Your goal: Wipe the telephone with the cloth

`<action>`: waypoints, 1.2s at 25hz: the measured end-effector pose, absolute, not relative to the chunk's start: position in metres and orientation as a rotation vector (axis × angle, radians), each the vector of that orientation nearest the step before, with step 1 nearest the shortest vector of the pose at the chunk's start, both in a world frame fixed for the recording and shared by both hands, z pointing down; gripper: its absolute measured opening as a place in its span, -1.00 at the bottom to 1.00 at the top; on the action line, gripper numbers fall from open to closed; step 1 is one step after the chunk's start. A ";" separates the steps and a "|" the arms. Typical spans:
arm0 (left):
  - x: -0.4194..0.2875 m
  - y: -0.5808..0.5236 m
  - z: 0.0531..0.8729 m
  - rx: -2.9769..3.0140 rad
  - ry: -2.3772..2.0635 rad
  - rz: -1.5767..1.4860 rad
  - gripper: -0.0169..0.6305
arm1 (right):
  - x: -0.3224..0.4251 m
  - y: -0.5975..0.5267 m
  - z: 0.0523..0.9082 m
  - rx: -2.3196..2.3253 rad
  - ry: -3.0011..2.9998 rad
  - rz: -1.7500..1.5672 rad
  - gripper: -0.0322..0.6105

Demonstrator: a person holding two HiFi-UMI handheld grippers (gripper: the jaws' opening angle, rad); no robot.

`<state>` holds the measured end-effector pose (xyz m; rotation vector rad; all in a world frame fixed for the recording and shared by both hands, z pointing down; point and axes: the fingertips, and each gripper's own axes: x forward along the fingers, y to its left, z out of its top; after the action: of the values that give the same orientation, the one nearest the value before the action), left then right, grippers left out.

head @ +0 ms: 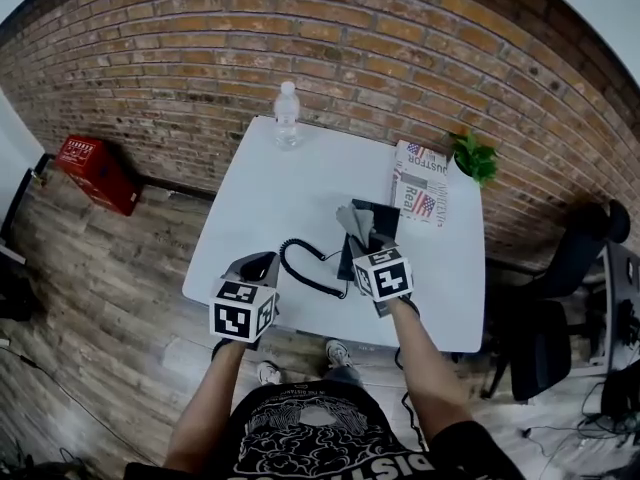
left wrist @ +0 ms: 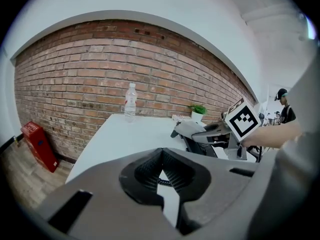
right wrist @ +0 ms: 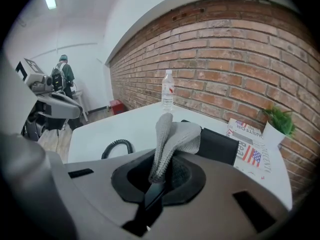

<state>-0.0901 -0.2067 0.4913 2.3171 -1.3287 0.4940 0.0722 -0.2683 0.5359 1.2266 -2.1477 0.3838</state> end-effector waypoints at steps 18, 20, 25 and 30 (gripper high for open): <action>-0.101 -0.183 0.501 2.374 -1.212 0.500 -0.93 | 0.063 -0.207 0.564 1.308 -2.078 0.495 -0.87; -0.101 -0.181 0.502 2.379 -1.198 0.502 -0.93 | 0.062 -0.200 0.568 1.309 -2.072 0.509 -0.87; -0.101 -0.174 0.505 2.392 -1.174 0.514 -0.93 | 0.060 -0.187 0.575 1.312 -2.058 0.533 -0.87; -0.110 -0.175 0.507 2.393 -1.199 0.515 -0.93 | 0.055 -0.177 0.581 1.307 -2.058 0.557 -0.87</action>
<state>-0.1103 -0.1751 0.5072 2.3925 -1.1993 0.5153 0.0552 -0.1766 0.5806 1.3074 -2.0576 0.5566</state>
